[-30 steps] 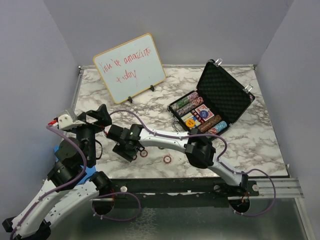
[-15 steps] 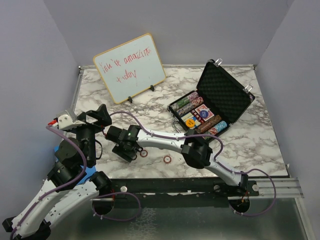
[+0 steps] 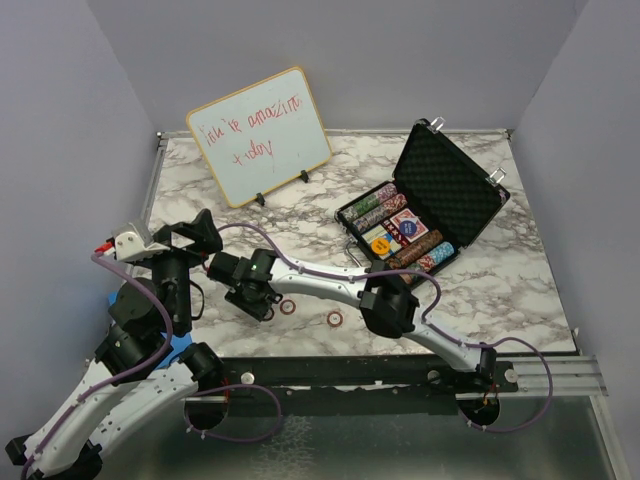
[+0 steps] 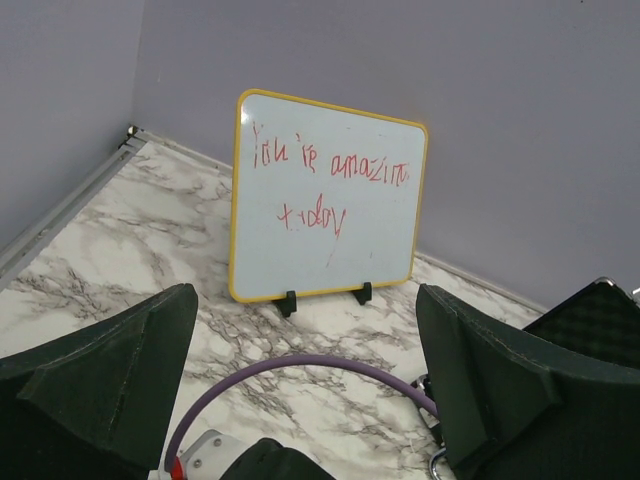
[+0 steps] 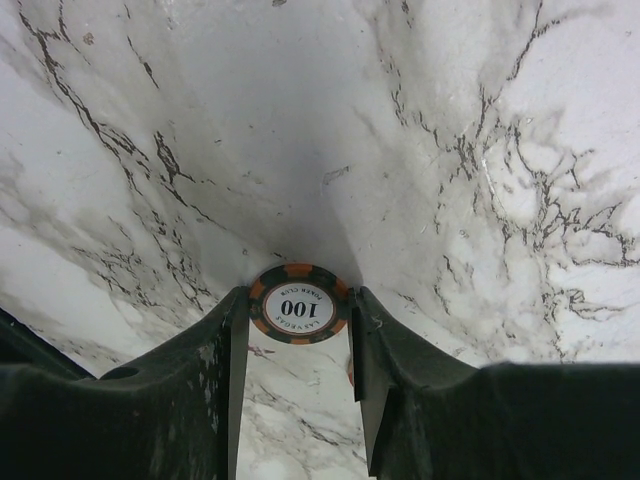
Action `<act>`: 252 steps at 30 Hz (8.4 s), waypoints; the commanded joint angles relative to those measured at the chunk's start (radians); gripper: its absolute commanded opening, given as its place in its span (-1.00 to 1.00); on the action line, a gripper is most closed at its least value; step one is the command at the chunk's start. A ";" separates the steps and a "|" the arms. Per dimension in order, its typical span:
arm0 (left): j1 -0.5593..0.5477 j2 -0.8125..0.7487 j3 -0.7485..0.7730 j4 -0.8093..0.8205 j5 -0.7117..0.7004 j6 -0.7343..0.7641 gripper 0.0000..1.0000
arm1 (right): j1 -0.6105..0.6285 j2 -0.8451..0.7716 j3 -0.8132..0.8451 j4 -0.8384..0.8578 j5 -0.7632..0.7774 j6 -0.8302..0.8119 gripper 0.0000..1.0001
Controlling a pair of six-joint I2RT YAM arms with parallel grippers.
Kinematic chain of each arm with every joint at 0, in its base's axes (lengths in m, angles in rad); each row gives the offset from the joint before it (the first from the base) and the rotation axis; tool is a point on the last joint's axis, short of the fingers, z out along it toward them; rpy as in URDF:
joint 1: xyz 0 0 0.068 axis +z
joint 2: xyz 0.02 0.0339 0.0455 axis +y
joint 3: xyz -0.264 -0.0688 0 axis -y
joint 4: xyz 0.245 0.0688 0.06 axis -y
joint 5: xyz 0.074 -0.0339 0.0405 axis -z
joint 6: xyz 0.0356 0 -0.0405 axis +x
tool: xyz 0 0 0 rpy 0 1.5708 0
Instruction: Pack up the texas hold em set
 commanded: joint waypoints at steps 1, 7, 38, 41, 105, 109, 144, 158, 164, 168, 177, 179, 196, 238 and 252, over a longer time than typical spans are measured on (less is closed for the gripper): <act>-0.001 -0.013 -0.013 0.015 -0.022 0.012 0.98 | 0.004 0.052 0.019 -0.117 0.059 -0.001 -0.22; -0.002 -0.006 -0.012 0.017 -0.023 0.012 0.98 | -0.003 -0.008 0.057 -0.116 0.082 0.013 -0.22; -0.002 0.025 -0.009 0.007 -0.009 0.008 0.98 | -0.030 -0.353 -0.381 0.078 0.007 0.092 0.11; -0.002 0.025 -0.007 0.009 0.000 0.006 0.98 | 0.032 -0.387 -0.445 0.103 -0.010 0.146 0.13; -0.003 0.022 -0.021 -0.045 0.043 -0.025 0.98 | 0.244 -0.368 -0.571 0.068 0.147 0.472 -0.09; -0.002 0.022 -0.020 -0.046 0.043 -0.025 0.98 | 0.223 -0.396 -0.574 0.058 0.170 0.467 -0.08; -0.003 0.051 -0.024 -0.045 0.017 -0.002 0.98 | -0.196 -0.446 -0.668 0.169 0.211 0.238 -0.05; -0.002 0.068 -0.020 -0.046 0.012 -0.002 0.98 | -0.204 -0.409 -0.655 0.200 0.191 0.211 -0.03; -0.003 0.067 -0.021 -0.046 0.012 -0.002 0.98 | -0.207 -0.412 -0.658 0.205 0.187 0.207 0.09; -0.003 0.065 -0.021 -0.046 0.013 -0.002 0.98 | -0.207 -0.435 -0.667 0.208 0.180 0.212 0.25; -0.003 0.064 -0.022 -0.045 0.016 0.000 0.98 | -0.207 -0.446 -0.699 0.242 0.113 0.219 0.34; -0.002 0.062 -0.023 -0.045 0.015 0.001 0.98 | -0.208 -0.440 -0.702 0.248 0.117 0.223 0.35; -0.003 0.062 -0.025 -0.047 0.017 -0.003 0.98 | -0.210 -0.498 -0.722 0.261 0.094 0.163 0.43; -0.002 0.059 -0.066 -0.173 0.156 -0.215 0.98 | -0.284 -0.512 -0.803 0.298 0.110 0.219 -0.43; -0.003 0.065 -0.323 -0.009 0.534 -0.419 0.98 | -0.382 -0.734 -0.848 0.329 -0.006 0.369 -0.47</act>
